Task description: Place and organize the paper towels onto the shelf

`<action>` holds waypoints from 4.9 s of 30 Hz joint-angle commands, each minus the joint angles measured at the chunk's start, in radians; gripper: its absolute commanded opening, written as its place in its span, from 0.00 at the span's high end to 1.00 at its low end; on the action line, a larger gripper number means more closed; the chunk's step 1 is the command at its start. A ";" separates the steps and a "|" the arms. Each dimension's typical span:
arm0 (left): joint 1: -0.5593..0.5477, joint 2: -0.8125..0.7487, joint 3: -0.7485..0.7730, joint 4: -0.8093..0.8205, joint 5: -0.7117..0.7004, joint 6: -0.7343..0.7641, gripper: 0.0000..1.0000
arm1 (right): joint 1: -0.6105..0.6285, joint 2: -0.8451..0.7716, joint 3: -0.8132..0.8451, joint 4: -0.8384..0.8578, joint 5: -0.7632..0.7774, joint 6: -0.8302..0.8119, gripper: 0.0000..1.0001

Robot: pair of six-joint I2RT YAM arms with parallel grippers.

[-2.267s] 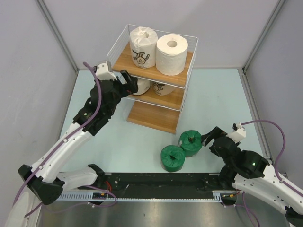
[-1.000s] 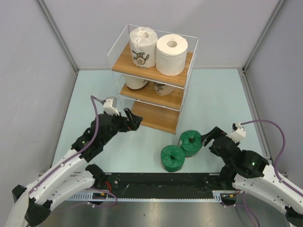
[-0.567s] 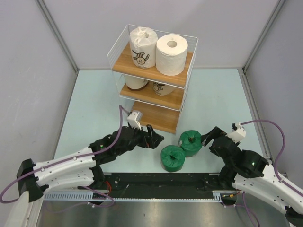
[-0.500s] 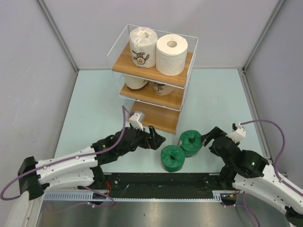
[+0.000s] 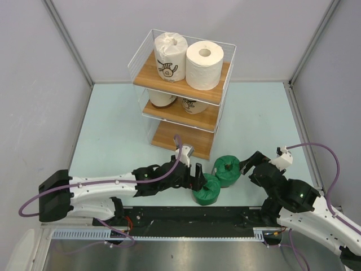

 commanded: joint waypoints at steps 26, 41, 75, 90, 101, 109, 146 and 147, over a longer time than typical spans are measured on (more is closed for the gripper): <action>-0.057 0.123 0.085 -0.034 -0.042 0.003 0.23 | 0.003 -0.007 -0.014 0.000 0.028 0.036 0.00; -0.067 0.190 0.140 -0.102 -0.077 0.029 0.29 | 0.004 -0.008 -0.015 -0.002 0.026 0.037 0.00; 0.190 -0.244 -0.004 -0.078 -0.383 -0.063 0.50 | 0.003 -0.008 -0.015 0.005 0.025 0.029 0.00; 0.328 -0.018 0.016 0.243 -0.364 -0.160 0.50 | 0.003 -0.013 -0.014 0.003 0.020 0.031 0.00; 0.374 0.166 0.114 0.309 -0.288 -0.137 0.50 | 0.004 -0.016 -0.015 0.000 0.023 0.034 0.00; 0.384 0.247 0.169 0.312 -0.259 -0.118 0.49 | 0.006 -0.022 -0.014 -0.002 0.023 0.036 0.00; 0.393 -0.021 0.002 0.234 -0.285 -0.152 0.10 | 0.012 -0.010 -0.015 0.000 0.026 0.034 0.00; 0.393 -0.046 -0.010 0.221 -0.285 -0.152 0.09 | 0.012 -0.010 -0.015 0.002 0.026 0.034 0.00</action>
